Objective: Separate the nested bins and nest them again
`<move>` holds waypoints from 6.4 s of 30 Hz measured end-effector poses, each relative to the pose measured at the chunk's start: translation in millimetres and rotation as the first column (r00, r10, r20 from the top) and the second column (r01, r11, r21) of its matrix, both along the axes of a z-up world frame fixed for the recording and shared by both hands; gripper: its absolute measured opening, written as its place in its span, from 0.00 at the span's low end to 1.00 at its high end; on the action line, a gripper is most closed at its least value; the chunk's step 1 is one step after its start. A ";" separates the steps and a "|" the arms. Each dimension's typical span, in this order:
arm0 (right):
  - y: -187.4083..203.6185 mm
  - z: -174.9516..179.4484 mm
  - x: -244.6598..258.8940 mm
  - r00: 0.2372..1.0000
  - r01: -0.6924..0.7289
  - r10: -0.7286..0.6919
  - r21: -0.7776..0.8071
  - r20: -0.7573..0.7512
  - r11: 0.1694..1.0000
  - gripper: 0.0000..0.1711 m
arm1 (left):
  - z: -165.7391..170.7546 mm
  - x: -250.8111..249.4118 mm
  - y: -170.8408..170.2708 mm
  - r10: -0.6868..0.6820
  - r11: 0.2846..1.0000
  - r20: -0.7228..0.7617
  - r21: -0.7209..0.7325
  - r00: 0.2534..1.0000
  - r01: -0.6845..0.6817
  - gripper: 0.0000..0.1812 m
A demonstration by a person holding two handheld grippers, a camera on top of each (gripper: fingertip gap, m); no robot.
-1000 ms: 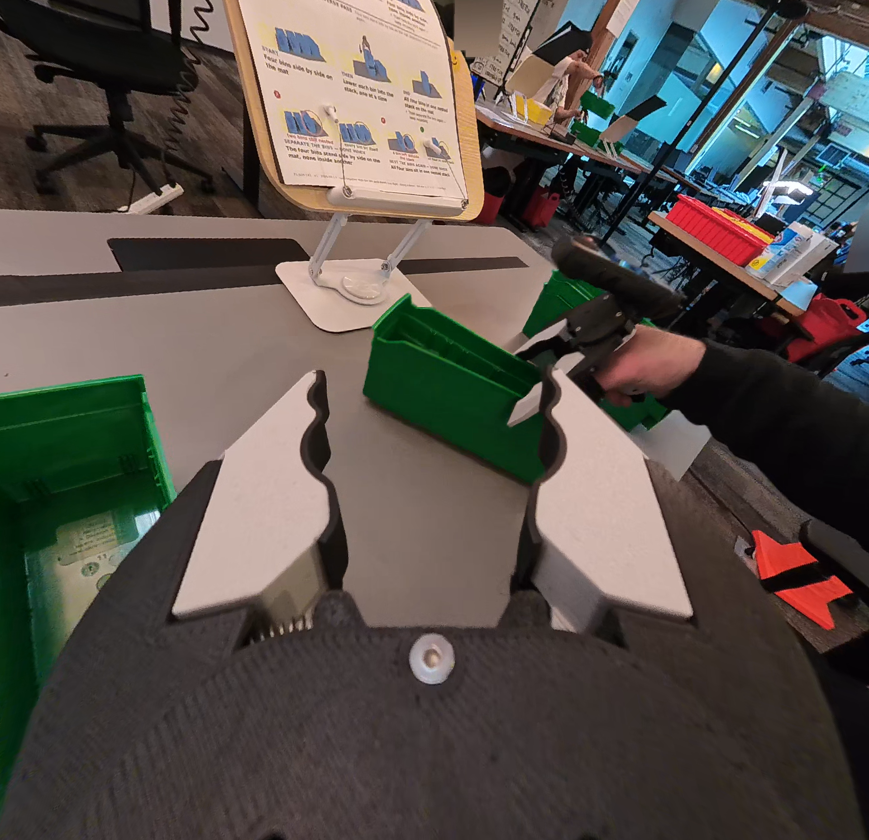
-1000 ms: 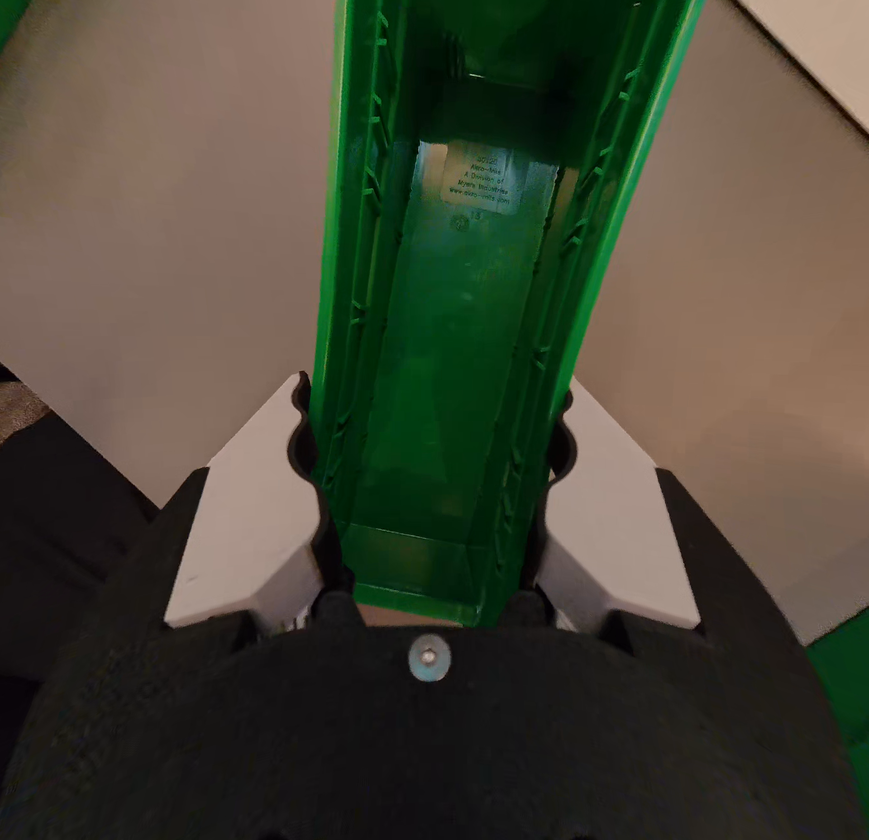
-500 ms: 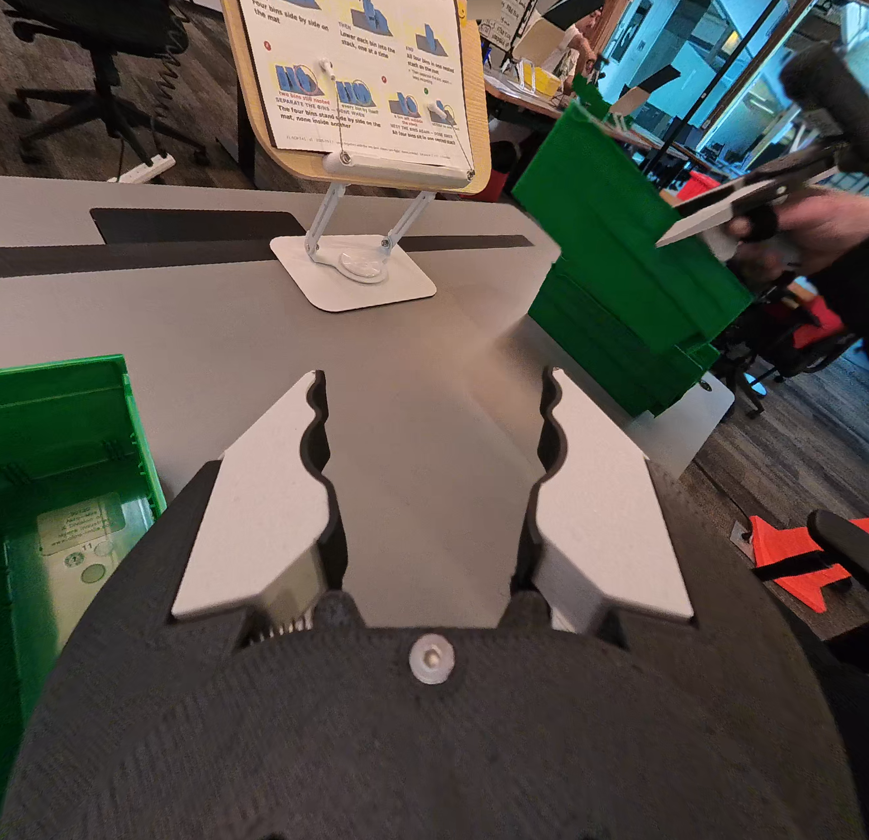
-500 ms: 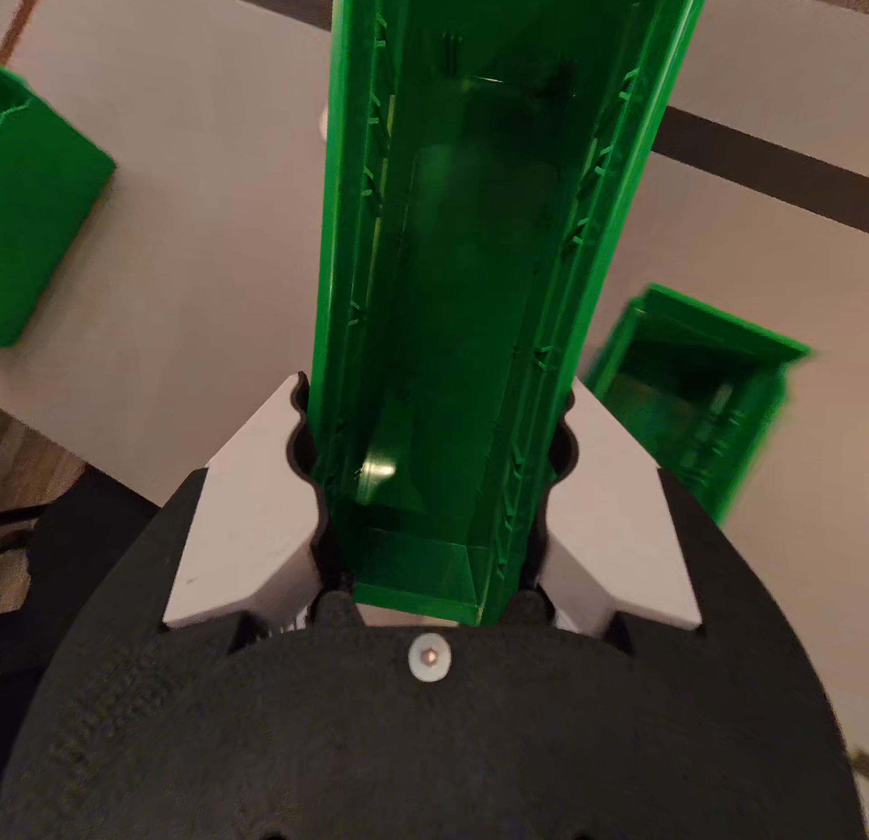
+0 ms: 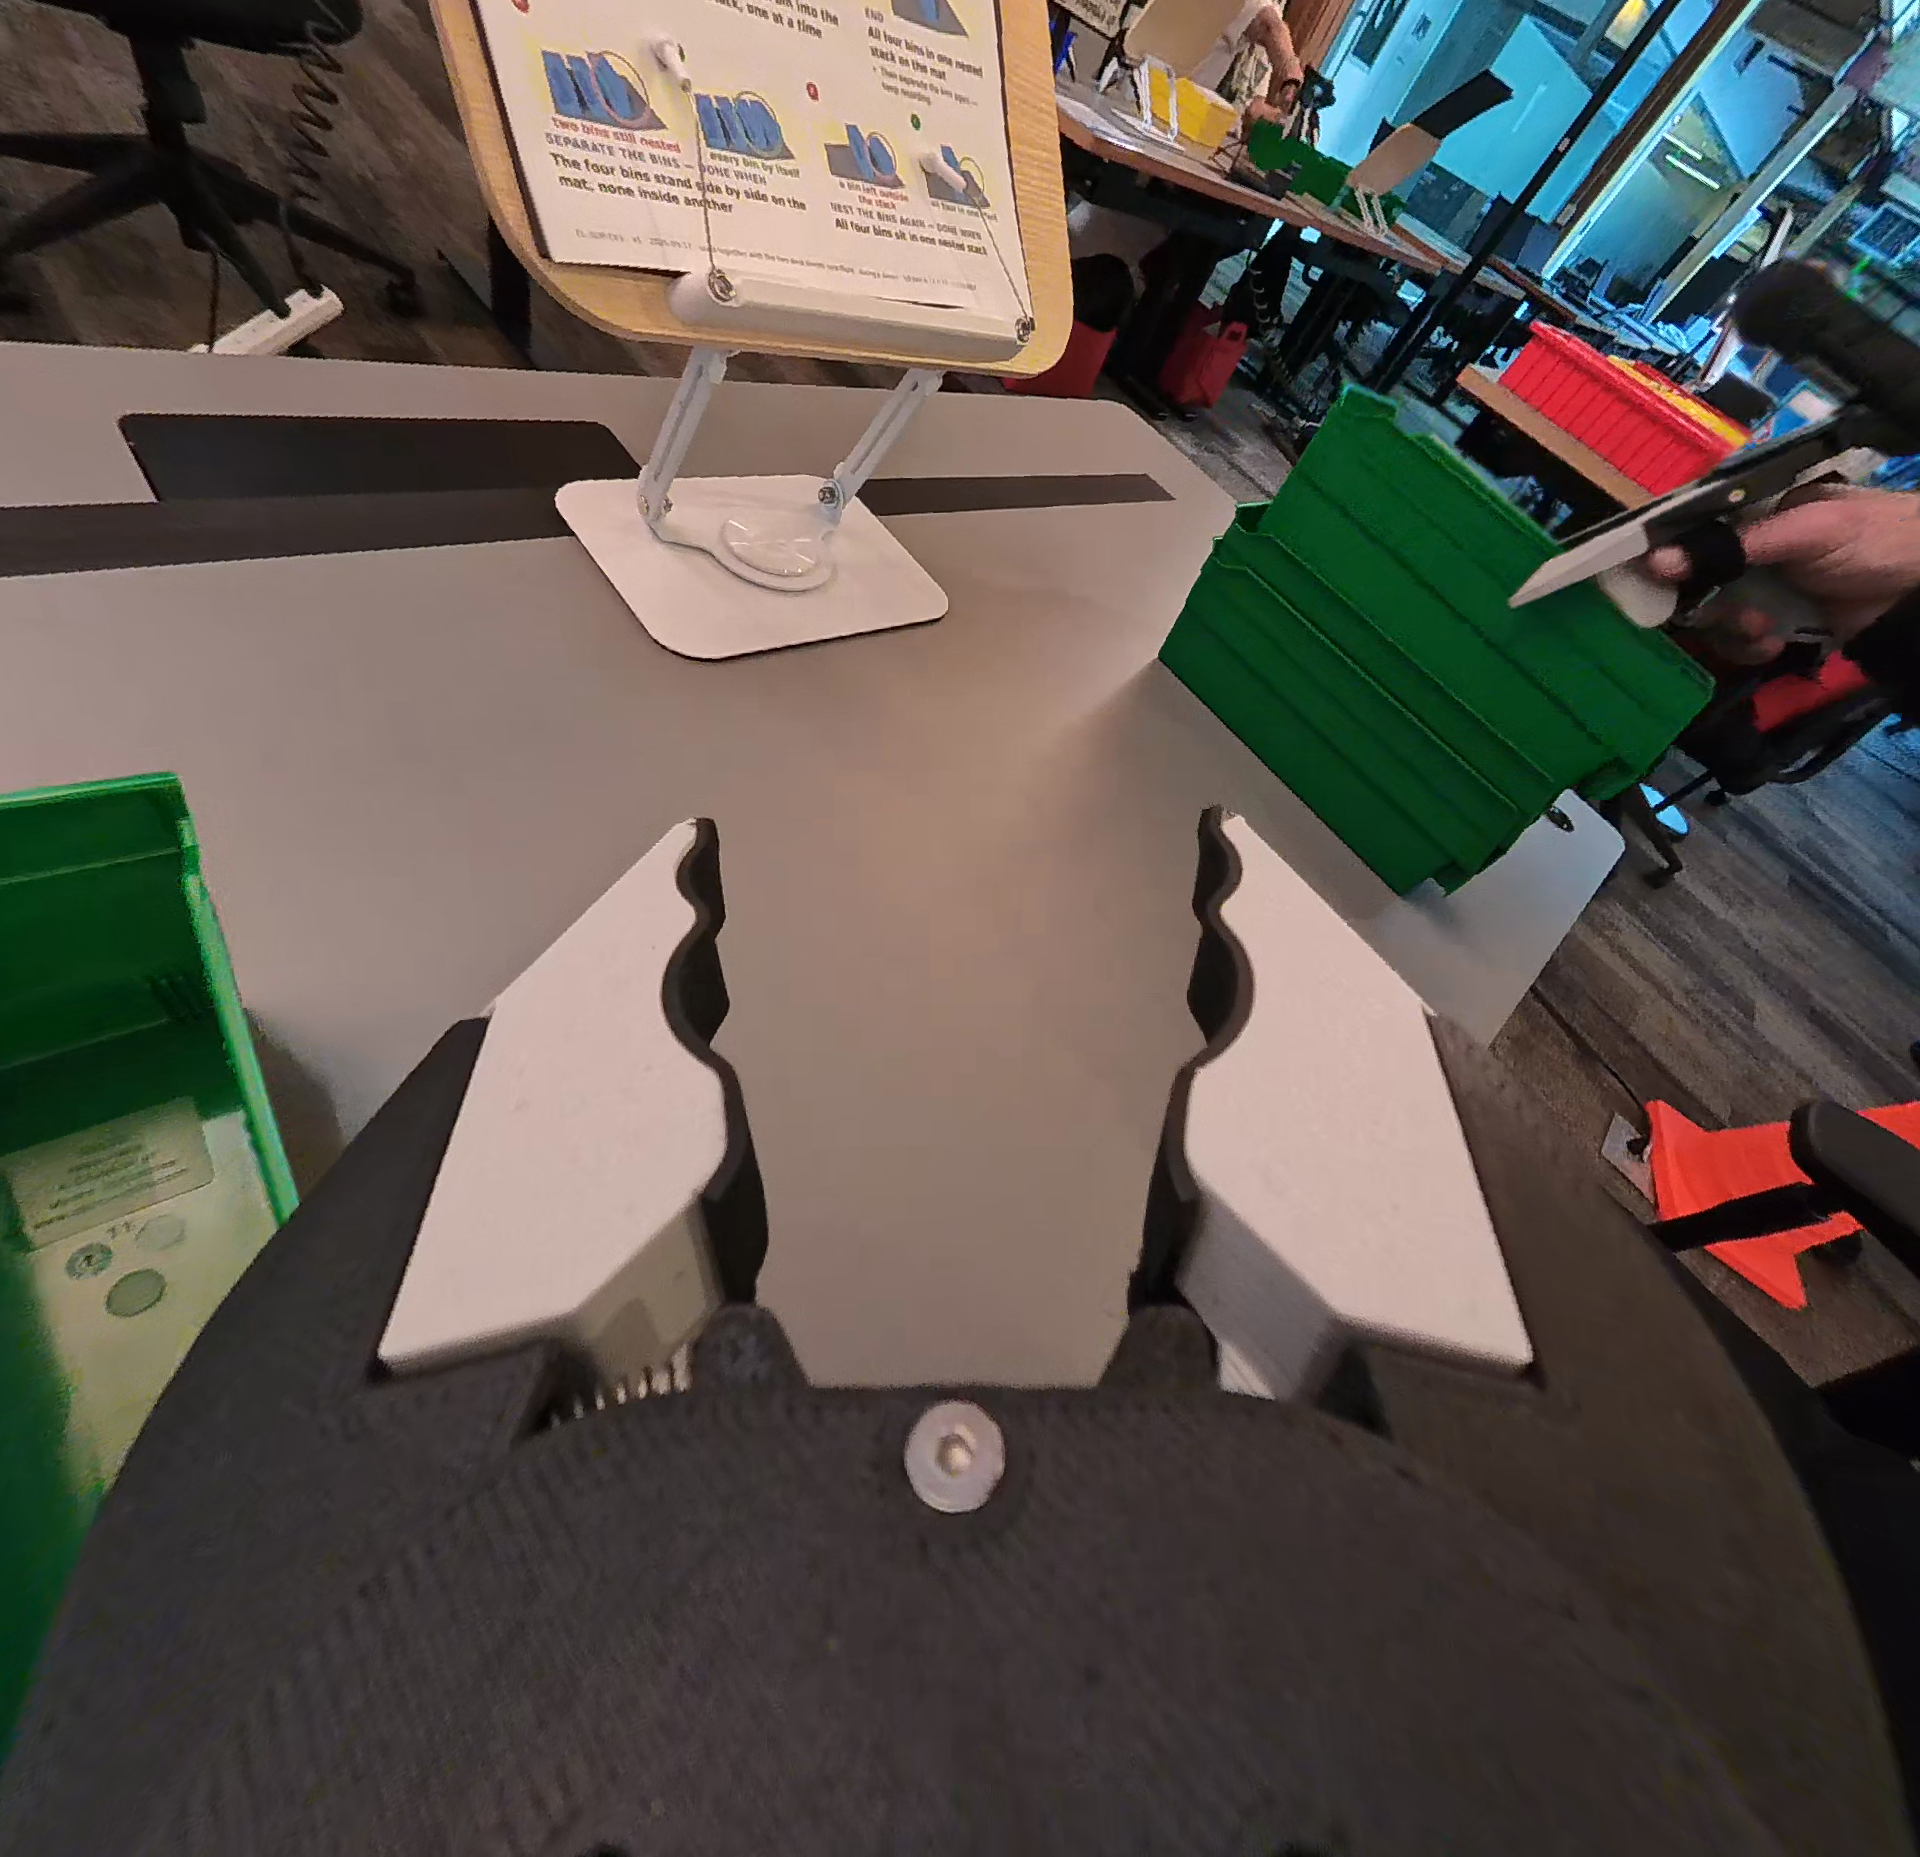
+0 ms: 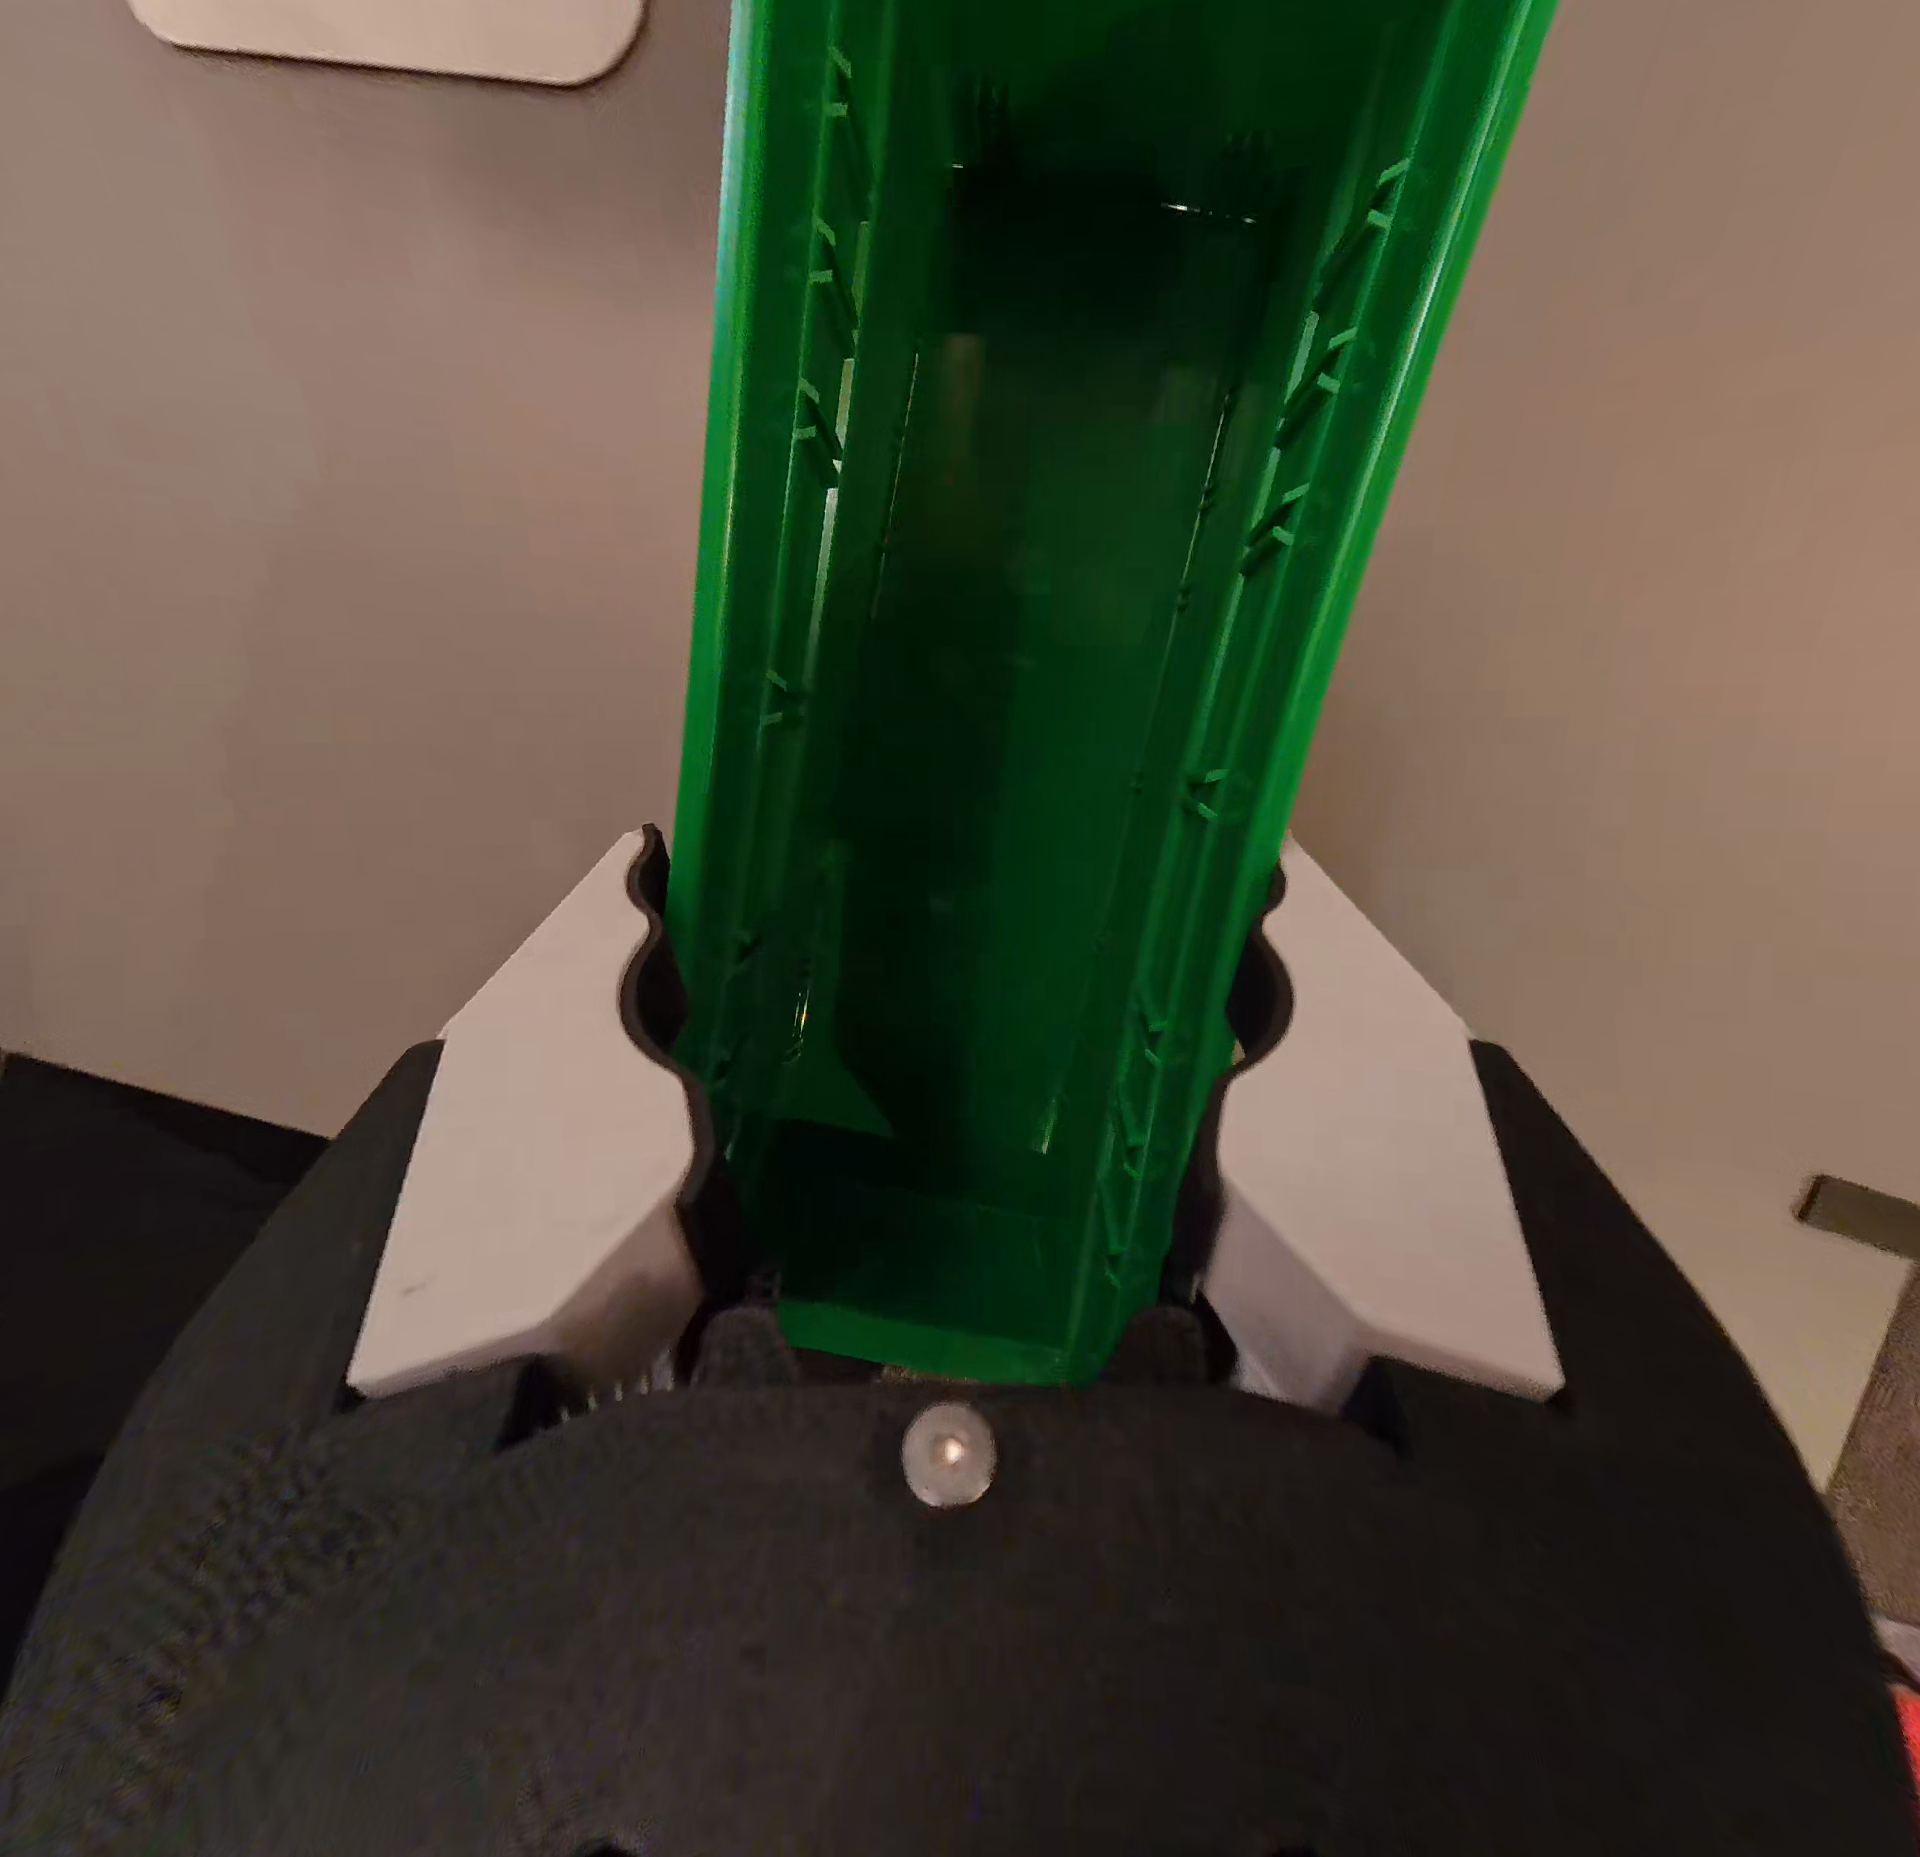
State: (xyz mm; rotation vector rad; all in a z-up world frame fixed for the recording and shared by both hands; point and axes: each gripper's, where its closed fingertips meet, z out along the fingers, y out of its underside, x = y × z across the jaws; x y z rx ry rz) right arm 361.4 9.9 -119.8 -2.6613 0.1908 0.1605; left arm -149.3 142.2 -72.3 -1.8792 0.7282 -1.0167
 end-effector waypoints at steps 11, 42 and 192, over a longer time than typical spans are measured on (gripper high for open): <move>8.3 -49.5 -0.9 0.990 -0.012 0.029 -0.125 0.136 0.992 0.71 | -7.4 2.7 0.7 -0.006 1.000 -0.019 -0.011 1.000 0.006 0.50; 161.4 -29.5 -556.9 0.758 -0.581 0.625 0.244 -0.186 0.777 0.66 | 104.3 -137.5 -23.7 0.239 0.941 0.146 0.209 0.960 -0.266 0.50; 8.2 -14.6 27.4 0.909 0.160 -0.081 -0.163 0.408 0.974 0.67 | 42.8 42.9 -27.9 -0.144 0.989 0.035 0.041 0.989 0.142 0.49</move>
